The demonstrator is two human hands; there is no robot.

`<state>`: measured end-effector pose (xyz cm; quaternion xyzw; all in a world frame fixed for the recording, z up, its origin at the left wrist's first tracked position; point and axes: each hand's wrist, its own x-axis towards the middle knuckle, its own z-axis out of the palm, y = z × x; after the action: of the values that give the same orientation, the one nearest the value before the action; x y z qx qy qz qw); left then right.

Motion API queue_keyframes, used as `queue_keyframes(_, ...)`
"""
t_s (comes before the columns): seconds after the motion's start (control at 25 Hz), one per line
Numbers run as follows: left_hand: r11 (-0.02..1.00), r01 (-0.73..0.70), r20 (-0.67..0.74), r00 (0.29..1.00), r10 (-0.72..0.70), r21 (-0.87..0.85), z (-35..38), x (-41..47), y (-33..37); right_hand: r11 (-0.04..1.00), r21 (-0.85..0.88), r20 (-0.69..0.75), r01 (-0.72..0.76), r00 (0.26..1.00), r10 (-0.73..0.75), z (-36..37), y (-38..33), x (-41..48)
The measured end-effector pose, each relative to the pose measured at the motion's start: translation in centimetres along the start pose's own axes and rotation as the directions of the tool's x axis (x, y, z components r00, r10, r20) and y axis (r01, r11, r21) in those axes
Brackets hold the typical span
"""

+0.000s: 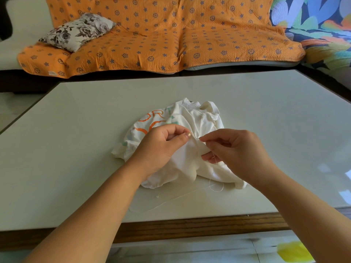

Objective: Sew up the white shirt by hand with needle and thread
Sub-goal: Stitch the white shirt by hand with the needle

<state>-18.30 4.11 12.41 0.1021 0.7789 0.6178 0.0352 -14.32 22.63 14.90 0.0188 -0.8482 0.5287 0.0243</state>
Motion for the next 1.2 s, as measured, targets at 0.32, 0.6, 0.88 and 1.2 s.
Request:
queue_keyframes(0.32, 0.999, 0.014, 0.011, 1.0, -0.014, -0.031, -0.03, 0.04, 0.13, 0.999, 0.041, 0.016, -0.022, 1.0, 0.021, -0.01, -0.15, -0.06)
queue_keyframes(0.6, 0.999, 0.017, 0.01, 1.0, -0.016, -0.05, 0.03, 0.01, 0.17, 0.999, 0.031, 0.018, -0.021, 1.0, 0.02, -0.04, -0.17, -0.19)
queue_keyframes(0.88, 0.999, 0.019, 0.008, 1.0, -0.019, -0.04, 0.0, 0.01, 0.17, 0.999, 0.028, 0.028, -0.023, 0.999, 0.022, -0.11, -0.1, -0.19)
queue_keyframes(1.2, 0.997, 0.034, 0.043, 0.999, -0.032, -0.066, -0.09, -0.03, 0.06, 1.0, 0.009, 0.066, -0.008, 0.998, 0.007, -0.18, -0.02, -0.23)
